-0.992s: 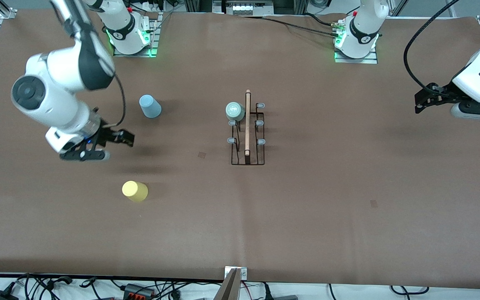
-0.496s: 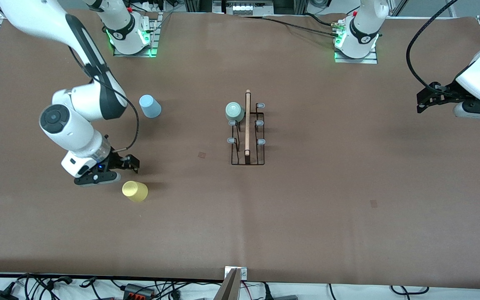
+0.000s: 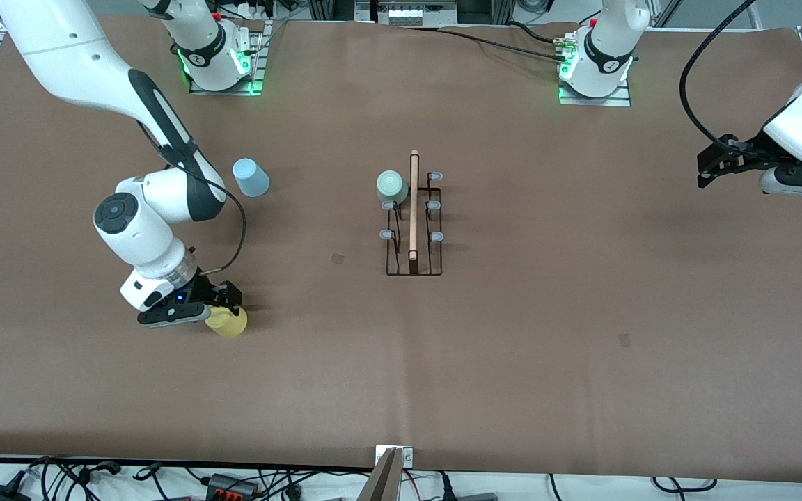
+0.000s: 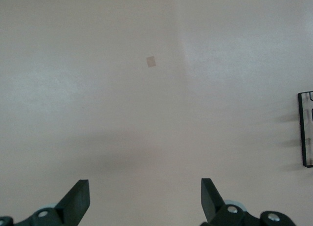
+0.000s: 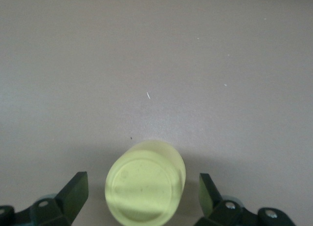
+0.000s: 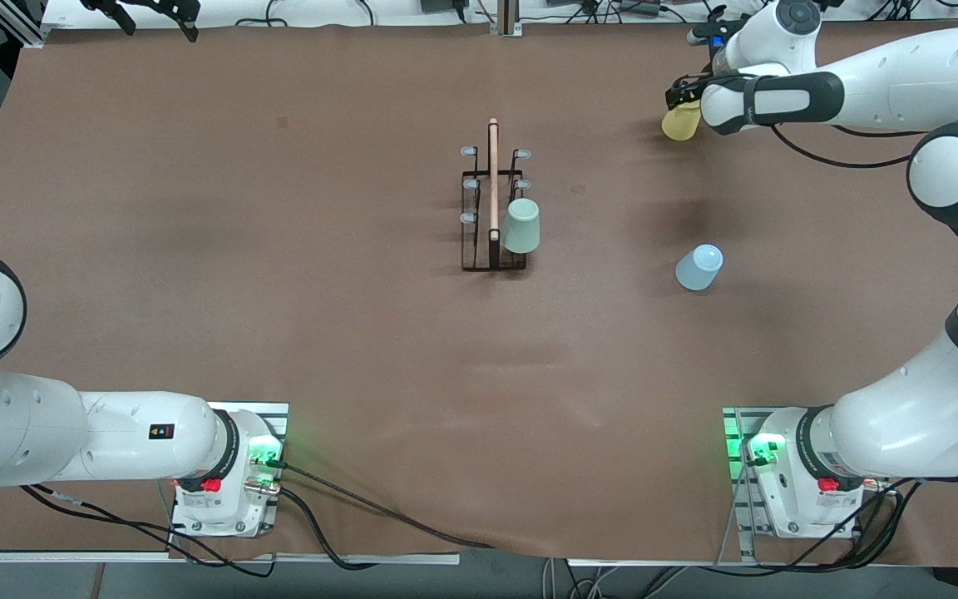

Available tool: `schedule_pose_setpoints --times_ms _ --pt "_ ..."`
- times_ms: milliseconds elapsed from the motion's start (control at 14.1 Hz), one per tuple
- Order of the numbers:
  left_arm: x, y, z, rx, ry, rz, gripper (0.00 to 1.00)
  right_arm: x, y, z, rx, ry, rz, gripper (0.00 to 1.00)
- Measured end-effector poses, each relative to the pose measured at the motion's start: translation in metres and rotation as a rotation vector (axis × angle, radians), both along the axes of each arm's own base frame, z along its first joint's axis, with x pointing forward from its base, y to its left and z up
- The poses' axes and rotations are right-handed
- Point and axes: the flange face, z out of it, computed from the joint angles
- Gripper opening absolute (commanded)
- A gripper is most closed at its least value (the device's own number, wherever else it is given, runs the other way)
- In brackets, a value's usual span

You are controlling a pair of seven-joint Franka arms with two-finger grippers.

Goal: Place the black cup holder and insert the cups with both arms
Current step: 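Grasp the yellow cup with the right gripper, then carry the yellow cup with the right gripper over the rack peg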

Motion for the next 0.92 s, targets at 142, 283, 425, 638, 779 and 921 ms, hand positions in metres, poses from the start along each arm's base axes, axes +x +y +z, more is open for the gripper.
schedule_pose_setpoints --times_ms 142,283,425,638,779,921 --pt "0.000 0.000 0.000 0.000 0.000 0.000 1.00 -0.001 0.001 -0.012 0.004 -0.004 0.005 0.64" --pt "0.000 0.000 0.000 0.000 0.000 0.000 1.00 -0.001 0.003 -0.018 -0.009 -0.013 0.032 0.22" --pt "0.000 0.000 0.000 0.000 0.000 0.000 1.00 -0.001 0.003 -0.017 -0.020 -0.018 0.051 0.09" --pt "0.000 0.000 0.000 0.000 0.000 0.000 1.00 0.004 0.003 0.004 -0.047 0.010 0.063 0.08" --pt "0.000 0.000 0.000 0.000 0.000 -0.001 1.00 0.002 0.009 0.047 -0.083 0.066 0.072 0.08" --pt "0.000 -0.001 0.000 0.000 0.000 -0.001 1.00 -0.011 0.028 0.102 -0.109 0.127 0.038 0.08"
